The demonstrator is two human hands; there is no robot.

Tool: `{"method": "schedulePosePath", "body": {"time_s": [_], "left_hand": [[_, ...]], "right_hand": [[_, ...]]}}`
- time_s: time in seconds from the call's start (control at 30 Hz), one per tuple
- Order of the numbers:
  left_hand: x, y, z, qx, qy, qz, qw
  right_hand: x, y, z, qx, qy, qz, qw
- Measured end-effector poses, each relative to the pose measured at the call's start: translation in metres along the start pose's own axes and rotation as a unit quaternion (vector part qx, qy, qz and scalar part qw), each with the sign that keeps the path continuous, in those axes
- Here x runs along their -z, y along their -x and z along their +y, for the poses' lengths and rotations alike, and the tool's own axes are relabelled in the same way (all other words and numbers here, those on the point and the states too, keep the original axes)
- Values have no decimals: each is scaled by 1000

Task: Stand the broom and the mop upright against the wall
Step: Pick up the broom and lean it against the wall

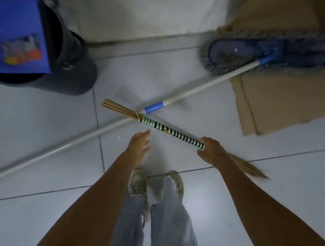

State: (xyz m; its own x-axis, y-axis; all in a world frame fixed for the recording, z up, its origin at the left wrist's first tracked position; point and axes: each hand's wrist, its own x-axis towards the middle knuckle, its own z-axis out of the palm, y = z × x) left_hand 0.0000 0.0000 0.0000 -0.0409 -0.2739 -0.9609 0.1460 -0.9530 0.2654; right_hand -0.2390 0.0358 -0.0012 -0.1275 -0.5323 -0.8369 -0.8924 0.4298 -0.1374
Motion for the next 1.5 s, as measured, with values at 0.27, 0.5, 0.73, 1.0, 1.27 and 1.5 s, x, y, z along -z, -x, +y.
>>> {"method": "schedulePosePath", "body": {"time_s": [0.27,0.5,0.73,1.0,1.27,1.5], "left_hand": [[-14,-205,-34,26,126,-7,992],[-24,-222,-19,-25,208,-84,974],[-43,-139,35,-115,236,-98,960],[-100,26,106,-232,253,-68,937],[-159,228,194,-334,164,-117,921],[-204,409,242,-456,60,-208,863]], "right_hand": [[-112,-163,42,-10,101,39,994],[-107,-195,30,5,-48,11,999],[-59,-145,15,5,-75,21,997],[56,-23,-7,10,-148,69,987],[184,128,-31,28,-257,125,958],[286,261,-48,93,-360,158,915]]}}
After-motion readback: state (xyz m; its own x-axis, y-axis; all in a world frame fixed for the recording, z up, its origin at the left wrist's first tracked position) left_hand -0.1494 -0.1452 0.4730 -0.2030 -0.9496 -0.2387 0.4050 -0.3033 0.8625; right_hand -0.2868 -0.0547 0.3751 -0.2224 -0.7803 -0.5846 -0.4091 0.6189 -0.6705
